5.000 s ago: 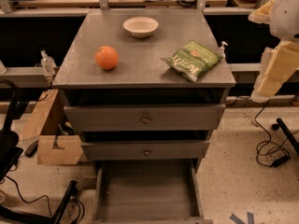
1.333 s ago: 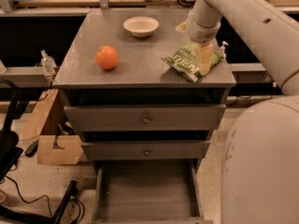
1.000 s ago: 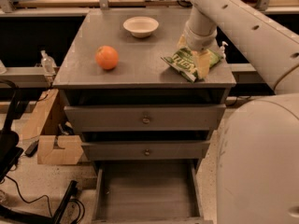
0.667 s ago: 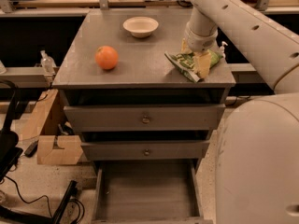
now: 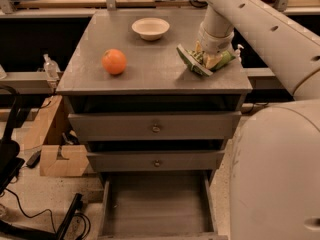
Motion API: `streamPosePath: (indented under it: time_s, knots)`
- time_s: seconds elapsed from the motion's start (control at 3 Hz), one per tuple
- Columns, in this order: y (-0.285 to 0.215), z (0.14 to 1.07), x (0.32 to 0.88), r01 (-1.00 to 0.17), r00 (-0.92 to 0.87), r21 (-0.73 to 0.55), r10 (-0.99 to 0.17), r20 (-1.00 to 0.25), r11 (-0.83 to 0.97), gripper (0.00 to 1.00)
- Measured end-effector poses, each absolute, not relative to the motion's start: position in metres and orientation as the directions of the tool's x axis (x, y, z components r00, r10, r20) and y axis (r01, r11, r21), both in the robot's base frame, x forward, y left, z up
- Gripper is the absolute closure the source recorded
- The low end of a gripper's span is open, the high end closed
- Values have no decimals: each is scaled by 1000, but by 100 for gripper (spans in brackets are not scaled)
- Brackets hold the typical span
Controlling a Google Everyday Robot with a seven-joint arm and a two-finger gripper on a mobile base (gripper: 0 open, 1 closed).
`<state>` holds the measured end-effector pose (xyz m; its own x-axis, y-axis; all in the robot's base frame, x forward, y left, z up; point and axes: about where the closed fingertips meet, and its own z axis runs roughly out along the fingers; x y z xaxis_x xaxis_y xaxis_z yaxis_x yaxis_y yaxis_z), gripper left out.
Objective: Place green jalapeno chip bag into bottom drawer
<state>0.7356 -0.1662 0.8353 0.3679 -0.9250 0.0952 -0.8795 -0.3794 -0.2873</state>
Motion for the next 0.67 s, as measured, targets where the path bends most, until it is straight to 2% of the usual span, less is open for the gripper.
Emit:
streamPosePath:
  time_s: [0.67]
  knots:
    - [-167, 847, 732, -871, 370, -309, -924, 96, -381, 100]
